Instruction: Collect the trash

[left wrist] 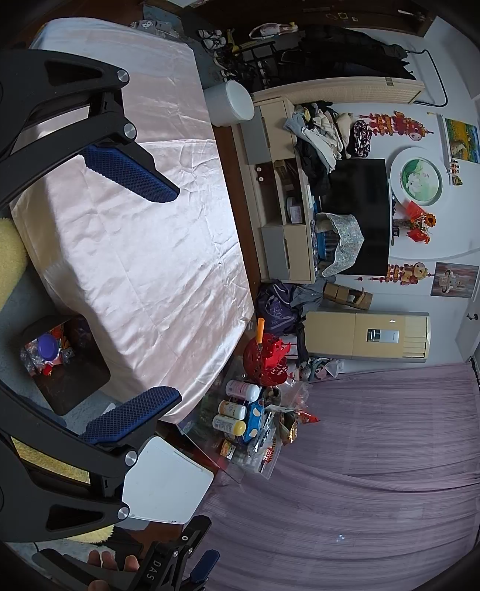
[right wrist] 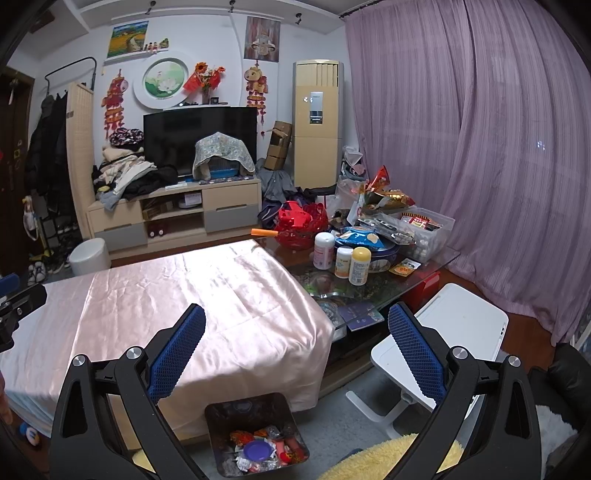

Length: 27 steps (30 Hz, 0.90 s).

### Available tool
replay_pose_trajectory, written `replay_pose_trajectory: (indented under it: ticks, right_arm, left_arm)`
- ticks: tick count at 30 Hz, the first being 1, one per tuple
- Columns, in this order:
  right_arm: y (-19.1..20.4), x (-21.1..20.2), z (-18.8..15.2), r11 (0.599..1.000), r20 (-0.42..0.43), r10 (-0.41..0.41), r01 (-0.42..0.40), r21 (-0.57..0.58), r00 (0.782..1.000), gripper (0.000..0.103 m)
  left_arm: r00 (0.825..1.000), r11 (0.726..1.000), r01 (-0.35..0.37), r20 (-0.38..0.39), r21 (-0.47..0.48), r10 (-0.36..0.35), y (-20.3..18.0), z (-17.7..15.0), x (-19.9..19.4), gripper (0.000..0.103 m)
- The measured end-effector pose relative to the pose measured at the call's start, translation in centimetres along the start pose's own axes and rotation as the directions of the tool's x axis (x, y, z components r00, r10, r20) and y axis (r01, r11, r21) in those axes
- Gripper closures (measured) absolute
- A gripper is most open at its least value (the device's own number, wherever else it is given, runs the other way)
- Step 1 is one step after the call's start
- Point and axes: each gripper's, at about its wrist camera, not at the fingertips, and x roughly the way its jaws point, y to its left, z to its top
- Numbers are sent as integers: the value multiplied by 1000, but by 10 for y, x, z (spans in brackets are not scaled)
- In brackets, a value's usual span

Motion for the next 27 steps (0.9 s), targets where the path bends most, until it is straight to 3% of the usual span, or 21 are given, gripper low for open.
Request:
replay_pose_trajectory:
  ticks: [14,27]
  right_arm:
    - [0,1,-1,1000,-4,0,0,1,1000,3]
    - [1,3,-2,1000,-6,2,-2,-1,1000,3]
  left_arm:
    - [1000,1000,7,-10,6,-7,-6,3,3,8]
    - [999,1000,8,38,17,-9,-12,1,0,8]
